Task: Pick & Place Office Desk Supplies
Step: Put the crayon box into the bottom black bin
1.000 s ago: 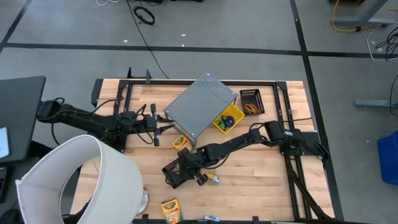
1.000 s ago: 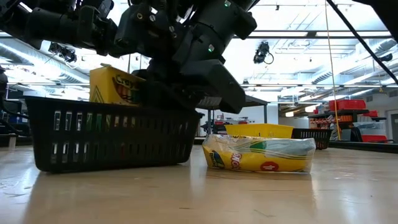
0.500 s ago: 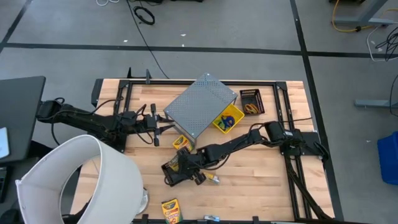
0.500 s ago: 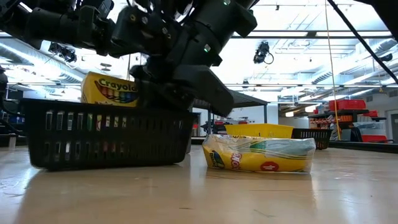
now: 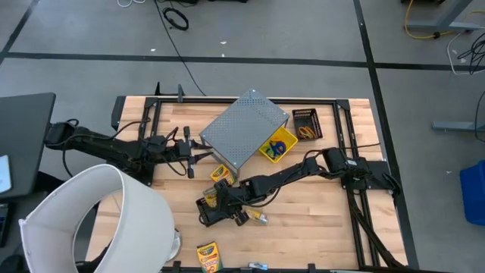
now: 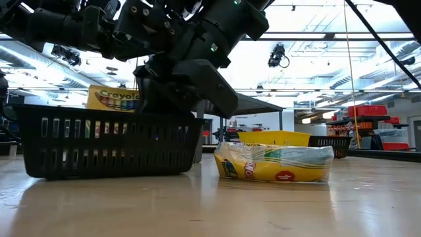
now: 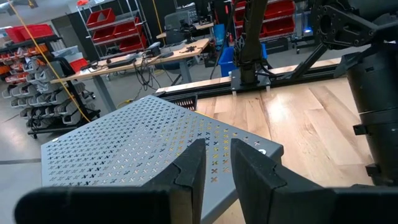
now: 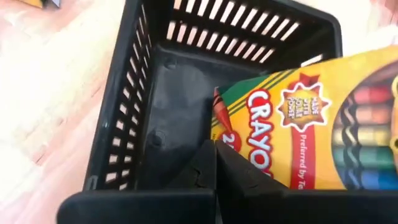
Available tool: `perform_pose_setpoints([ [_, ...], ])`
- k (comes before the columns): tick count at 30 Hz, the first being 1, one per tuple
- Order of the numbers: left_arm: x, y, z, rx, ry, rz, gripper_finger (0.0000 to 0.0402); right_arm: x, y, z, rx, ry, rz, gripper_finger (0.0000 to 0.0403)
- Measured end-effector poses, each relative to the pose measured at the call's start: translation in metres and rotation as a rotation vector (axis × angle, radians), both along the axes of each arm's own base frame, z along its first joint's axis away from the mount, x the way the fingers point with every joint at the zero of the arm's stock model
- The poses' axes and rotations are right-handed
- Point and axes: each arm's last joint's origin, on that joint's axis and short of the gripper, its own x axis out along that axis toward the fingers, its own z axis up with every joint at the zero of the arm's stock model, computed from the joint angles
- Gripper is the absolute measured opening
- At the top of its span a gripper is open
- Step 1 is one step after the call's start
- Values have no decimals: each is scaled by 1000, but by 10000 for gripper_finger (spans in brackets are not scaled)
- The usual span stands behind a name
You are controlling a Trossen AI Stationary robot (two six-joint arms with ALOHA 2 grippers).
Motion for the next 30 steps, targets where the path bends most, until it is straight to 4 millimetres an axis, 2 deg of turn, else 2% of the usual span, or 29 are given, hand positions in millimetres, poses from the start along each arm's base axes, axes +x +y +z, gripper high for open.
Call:
perform_pose_setpoints([
  [9, 0, 0, 0, 0, 4, -2, 83, -8, 12, 2, -88, 23, 17, 0],
  [17, 0, 0, -1, -3, 8, -10, 83, -18, 21, 40, -60, -44, 15, 8],
  [21, 0, -2, -3, -26, 20, -56, 83, -27, 28, 61, 51, -30, 42, 34],
  [25, 0, -8, -4, -90, 28, -202, 83, -33, 34, 64, 207, 51, 67, 74],
  [30, -2, -26, -6, -117, 66, -413, 83, -42, 49, 63, 163, 68, 61, 135],
])
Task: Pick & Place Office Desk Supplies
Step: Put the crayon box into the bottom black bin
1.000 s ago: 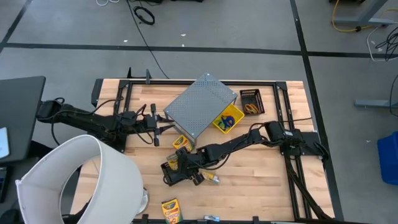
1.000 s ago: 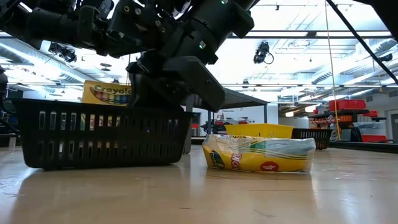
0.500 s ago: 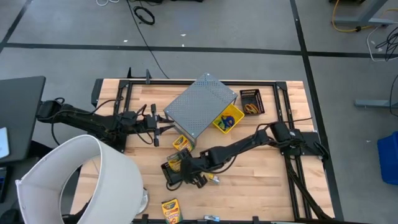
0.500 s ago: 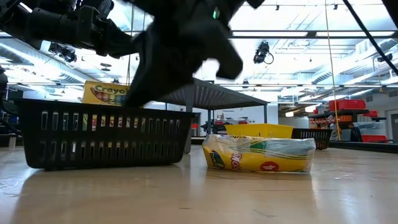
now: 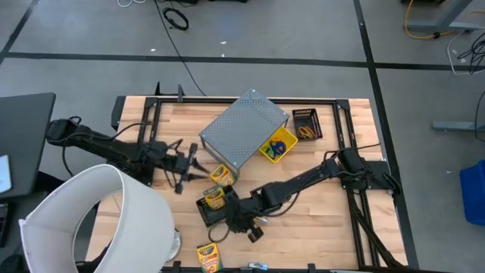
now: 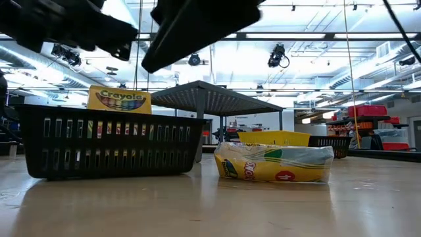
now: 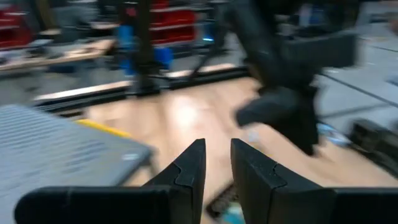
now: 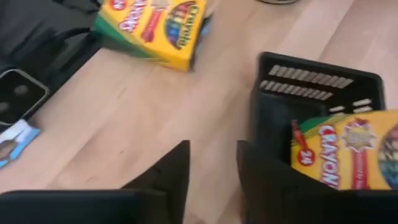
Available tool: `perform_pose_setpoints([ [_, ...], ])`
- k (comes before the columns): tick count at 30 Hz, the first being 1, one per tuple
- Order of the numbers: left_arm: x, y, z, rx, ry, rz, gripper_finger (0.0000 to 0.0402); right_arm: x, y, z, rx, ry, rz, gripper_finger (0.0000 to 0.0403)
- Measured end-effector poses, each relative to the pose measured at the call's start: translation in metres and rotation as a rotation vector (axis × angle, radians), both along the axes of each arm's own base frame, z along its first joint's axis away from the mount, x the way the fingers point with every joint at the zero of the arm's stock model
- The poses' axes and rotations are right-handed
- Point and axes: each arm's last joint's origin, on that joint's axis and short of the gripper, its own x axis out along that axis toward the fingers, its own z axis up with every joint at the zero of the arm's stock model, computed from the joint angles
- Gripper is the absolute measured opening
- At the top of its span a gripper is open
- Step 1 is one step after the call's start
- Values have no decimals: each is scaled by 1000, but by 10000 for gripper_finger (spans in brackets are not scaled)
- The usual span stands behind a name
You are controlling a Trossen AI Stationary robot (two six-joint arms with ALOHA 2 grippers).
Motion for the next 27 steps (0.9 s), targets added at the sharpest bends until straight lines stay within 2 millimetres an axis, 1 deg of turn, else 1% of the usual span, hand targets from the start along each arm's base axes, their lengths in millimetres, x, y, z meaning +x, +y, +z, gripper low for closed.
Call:
perform_pose_setpoints([
  [3, -3, -14, -2, 1, 24, -100, 83, -7, 11, -1, -46, 9, 4, 165],
  [6, -8, -29, -5, -17, 59, -190, 83, -16, 17, 1, -79, 42, -22, 180],
  [10, -11, -48, -6, -56, 129, -281, 84, -27, 18, 13, -91, 68, -75, 182],
  [13, -10, -61, -3, -83, 166, -332, 97, -35, 20, 21, -89, 94, -102, 178],
  [17, -5, -78, -6, -112, 247, -377, 143, -45, 20, 30, -83, 134, -132, 176],
  [23, 6, -96, -20, -244, 428, -352, 233, -59, 20, 33, -113, 223, -182, 176],
  [25, 10, -102, -24, -283, 479, -348, 253, -65, 23, 32, -125, 260, -195, 176],
  [27, 13, -108, -27, -322, 530, -358, 264, -71, 26, 30, -138, 296, -206, 176],
])
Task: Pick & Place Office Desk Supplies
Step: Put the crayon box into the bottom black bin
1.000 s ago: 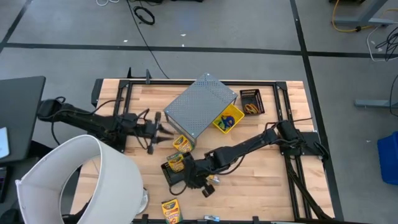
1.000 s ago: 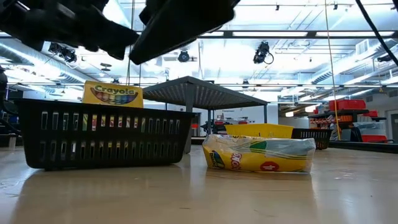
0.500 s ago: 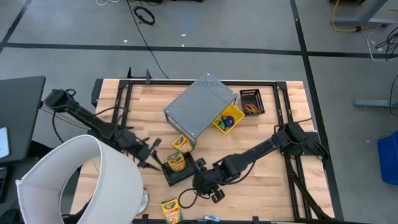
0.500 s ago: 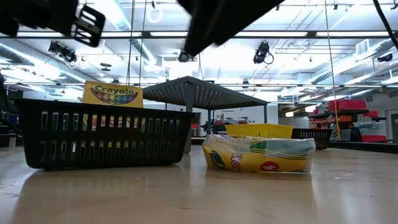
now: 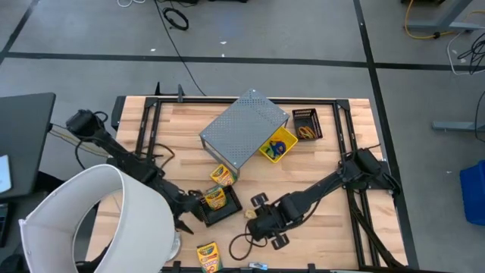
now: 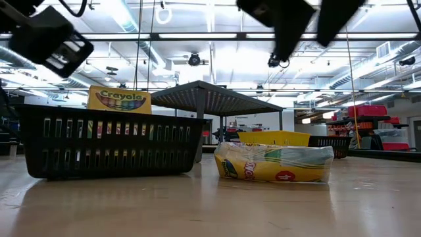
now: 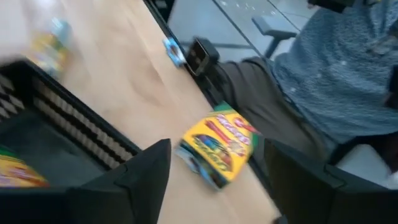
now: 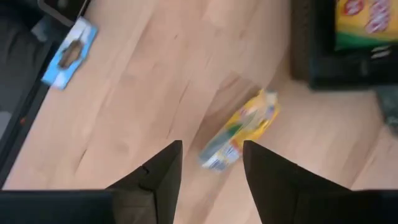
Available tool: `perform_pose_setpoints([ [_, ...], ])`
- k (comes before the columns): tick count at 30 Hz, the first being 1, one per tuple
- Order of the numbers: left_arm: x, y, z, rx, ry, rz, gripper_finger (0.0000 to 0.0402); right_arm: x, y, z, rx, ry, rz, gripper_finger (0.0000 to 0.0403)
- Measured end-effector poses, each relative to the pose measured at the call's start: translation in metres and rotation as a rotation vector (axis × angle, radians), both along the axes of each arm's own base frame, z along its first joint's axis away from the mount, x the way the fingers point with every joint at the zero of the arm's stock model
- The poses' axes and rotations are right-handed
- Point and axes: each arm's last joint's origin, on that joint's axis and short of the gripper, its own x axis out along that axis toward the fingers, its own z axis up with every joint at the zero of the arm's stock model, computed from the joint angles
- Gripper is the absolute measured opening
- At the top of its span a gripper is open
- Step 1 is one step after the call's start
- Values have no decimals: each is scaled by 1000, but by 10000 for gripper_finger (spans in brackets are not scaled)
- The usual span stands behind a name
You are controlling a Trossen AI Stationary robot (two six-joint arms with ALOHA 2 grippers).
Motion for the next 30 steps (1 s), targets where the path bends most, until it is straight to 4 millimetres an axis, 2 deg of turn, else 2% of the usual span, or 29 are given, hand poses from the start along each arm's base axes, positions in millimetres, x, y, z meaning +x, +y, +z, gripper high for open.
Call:
perform_pose_setpoints([
  [6, 10, -19, 0, -84, 112, -19, 268, -14, 11, -2, -47, 46, -24, 176],
  [17, 21, -52, -9, -88, 347, 31, 268, -37, 25, -3, -174, 86, -60, 176],
  [30, 41, -70, -24, -89, 519, 65, 268, -47, 34, -4, -212, 91, -60, 176],
])
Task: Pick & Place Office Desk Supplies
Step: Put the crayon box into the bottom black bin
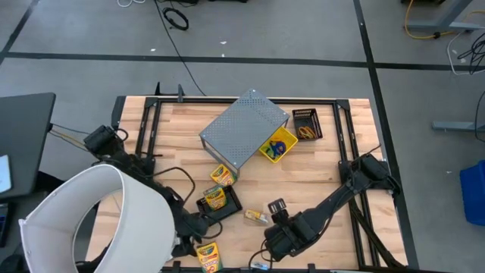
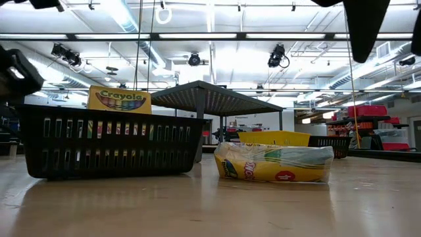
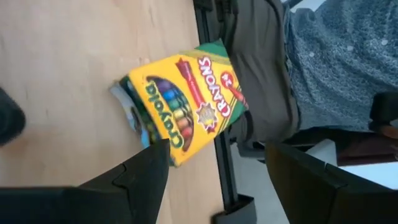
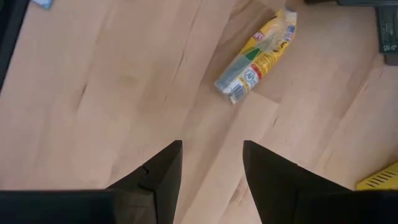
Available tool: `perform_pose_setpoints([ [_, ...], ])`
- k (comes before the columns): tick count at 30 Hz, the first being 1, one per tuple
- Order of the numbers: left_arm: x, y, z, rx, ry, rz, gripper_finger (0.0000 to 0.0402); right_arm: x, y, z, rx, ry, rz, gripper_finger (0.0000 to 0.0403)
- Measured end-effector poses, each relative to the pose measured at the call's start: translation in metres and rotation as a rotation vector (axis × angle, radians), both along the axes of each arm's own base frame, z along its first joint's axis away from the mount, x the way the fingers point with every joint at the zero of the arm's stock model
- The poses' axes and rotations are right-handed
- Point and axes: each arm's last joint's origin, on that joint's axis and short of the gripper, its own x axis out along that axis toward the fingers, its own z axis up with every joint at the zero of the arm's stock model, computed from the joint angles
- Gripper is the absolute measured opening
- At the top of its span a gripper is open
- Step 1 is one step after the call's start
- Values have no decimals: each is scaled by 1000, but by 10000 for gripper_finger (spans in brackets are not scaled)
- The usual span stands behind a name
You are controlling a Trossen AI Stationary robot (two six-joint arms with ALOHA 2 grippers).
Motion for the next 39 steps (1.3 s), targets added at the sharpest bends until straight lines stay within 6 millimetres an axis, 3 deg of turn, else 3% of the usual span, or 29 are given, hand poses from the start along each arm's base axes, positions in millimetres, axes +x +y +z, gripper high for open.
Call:
perform_pose_setpoints([
  [15, 9, -3, -25, 80, 79, 49, 268, 0, 1, 0, -13, -13, 0, 176],
  [22, 11, 0, -25, 110, 52, 93, 267, 1, 1, 0, -10, -17, 0, 176],
  [30, 12, 0, -26, 112, 52, 103, 267, 1, 1, 0, -11, -18, -1, 176],
  [39, 18, -8, -43, 40, 76, 86, 267, 1, 1, 0, -22, -25, -1, 176],
])
